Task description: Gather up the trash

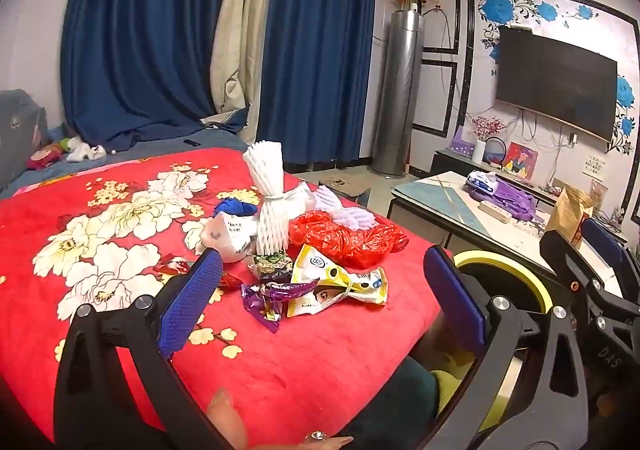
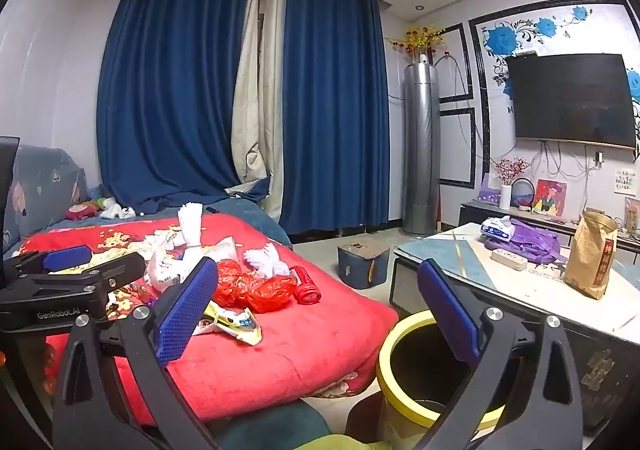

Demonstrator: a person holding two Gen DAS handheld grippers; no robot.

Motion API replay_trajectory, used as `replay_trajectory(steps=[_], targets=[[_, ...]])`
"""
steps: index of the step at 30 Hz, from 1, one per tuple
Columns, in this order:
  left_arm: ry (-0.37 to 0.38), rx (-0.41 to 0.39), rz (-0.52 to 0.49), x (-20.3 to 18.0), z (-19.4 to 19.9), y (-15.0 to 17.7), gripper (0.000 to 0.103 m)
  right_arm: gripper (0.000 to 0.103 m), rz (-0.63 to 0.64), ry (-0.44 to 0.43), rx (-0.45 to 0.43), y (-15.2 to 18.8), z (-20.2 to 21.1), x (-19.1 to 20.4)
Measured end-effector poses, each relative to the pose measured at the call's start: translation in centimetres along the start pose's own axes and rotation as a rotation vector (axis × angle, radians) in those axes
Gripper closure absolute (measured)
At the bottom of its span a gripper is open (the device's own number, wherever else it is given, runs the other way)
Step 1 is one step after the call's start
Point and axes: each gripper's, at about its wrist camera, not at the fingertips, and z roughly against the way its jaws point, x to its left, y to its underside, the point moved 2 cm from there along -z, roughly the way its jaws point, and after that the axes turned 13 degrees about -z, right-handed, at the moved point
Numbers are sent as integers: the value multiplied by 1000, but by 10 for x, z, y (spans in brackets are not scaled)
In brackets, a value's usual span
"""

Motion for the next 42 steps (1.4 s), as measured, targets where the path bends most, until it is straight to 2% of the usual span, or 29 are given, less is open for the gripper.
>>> replay_trajectory(steps=[42], targets=[[-4, -6, 2, -1, 4, -3, 10, 6, -12, 3, 13, -1, -1, -4]])
